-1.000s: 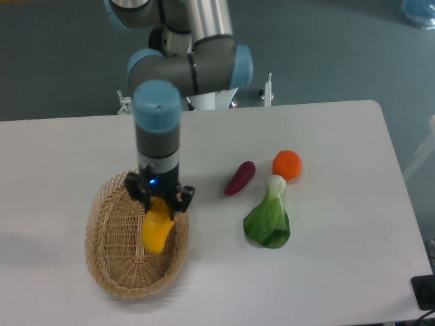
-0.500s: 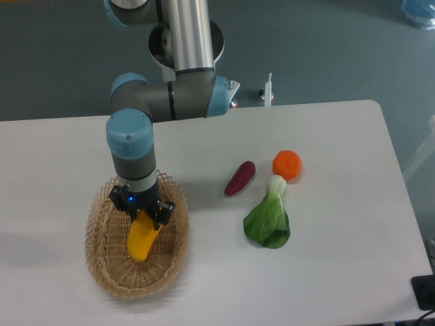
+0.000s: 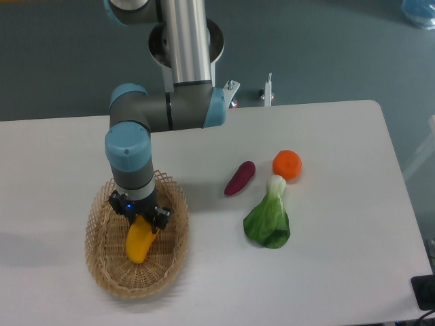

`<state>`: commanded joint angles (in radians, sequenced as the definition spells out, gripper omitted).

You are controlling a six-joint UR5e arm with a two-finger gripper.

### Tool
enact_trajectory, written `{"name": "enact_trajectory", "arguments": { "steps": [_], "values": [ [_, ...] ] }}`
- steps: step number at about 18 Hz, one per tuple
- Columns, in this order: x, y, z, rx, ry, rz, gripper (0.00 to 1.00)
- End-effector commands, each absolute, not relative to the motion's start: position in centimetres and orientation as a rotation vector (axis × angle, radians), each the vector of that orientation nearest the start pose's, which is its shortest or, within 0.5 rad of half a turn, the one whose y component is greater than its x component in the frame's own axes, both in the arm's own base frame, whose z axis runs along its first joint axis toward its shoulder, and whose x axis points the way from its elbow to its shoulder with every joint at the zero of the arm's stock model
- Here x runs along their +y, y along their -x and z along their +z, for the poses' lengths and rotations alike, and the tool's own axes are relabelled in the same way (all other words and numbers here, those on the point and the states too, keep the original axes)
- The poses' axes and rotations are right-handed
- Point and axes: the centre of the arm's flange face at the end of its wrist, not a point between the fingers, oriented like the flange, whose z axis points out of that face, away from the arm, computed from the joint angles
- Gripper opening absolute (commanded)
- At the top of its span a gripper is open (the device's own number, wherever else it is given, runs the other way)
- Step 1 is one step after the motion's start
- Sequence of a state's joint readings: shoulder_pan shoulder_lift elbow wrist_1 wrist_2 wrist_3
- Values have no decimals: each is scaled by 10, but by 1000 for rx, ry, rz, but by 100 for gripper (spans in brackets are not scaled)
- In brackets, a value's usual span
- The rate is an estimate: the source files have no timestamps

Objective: Place the mango in the basket

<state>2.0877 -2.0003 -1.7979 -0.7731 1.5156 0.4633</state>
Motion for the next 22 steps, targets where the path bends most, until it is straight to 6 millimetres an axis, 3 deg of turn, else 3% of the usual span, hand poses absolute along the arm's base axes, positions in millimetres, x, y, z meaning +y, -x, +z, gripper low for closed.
{"name": "enact_trajectory", "arguments": {
  "steps": [5, 10, 13, 14, 18, 22],
  "values": [
    [590, 180, 251, -76, 2950, 62, 100],
    [578, 229, 319, -178, 2857, 189, 100],
    [570, 257, 339, -237, 2827, 223, 100],
    [568, 260, 337, -227, 2837, 228, 100],
    [542, 288, 348, -117, 2890, 279, 100],
    [498, 323, 369, -85, 2958, 258, 100]
  ]
}}
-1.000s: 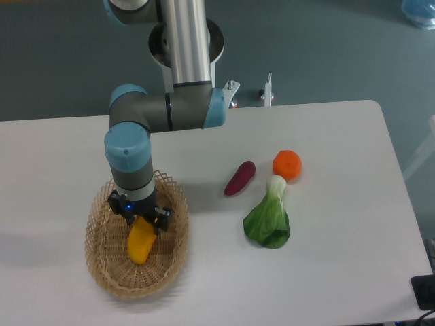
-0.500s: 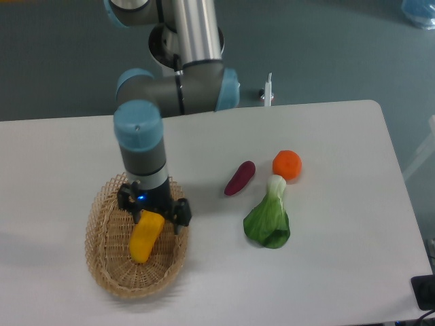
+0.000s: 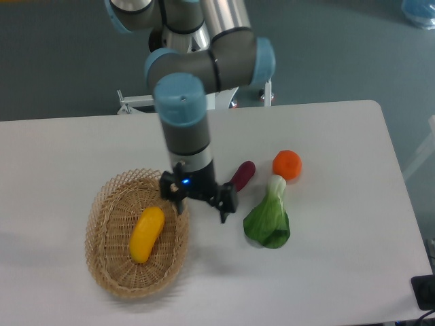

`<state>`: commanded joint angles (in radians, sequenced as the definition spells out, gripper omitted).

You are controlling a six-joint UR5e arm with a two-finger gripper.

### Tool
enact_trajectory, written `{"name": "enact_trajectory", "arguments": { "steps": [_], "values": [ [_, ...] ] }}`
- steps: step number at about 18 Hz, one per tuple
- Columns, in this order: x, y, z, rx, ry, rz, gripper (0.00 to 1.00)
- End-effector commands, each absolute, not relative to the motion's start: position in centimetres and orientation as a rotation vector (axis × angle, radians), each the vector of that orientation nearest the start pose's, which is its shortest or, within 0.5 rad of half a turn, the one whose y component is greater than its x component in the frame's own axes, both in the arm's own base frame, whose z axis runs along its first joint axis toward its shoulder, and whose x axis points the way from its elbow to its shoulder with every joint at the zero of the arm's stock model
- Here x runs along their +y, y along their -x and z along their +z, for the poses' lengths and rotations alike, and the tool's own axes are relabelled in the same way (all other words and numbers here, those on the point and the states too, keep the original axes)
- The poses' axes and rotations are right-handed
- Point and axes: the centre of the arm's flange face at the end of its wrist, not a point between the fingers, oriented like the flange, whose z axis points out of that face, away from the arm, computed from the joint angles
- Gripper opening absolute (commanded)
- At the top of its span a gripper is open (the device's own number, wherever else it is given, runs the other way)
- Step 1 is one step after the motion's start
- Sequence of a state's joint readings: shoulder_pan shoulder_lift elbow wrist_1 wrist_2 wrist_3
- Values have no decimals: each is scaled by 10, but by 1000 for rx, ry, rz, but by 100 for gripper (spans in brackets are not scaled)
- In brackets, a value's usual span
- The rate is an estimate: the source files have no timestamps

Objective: Place the mango in the basket

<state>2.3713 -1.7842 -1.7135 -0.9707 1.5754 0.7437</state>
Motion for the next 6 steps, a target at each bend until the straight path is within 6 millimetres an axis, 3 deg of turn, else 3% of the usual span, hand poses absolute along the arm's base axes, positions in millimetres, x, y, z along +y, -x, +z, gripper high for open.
{"name": "enact_trajectory", "arguments": {
  "steps": [3, 6],
  "values": [
    [470, 344, 385, -103, 2971, 266, 100],
    [455, 356, 386, -56, 2997, 256, 100]
  ]
}}
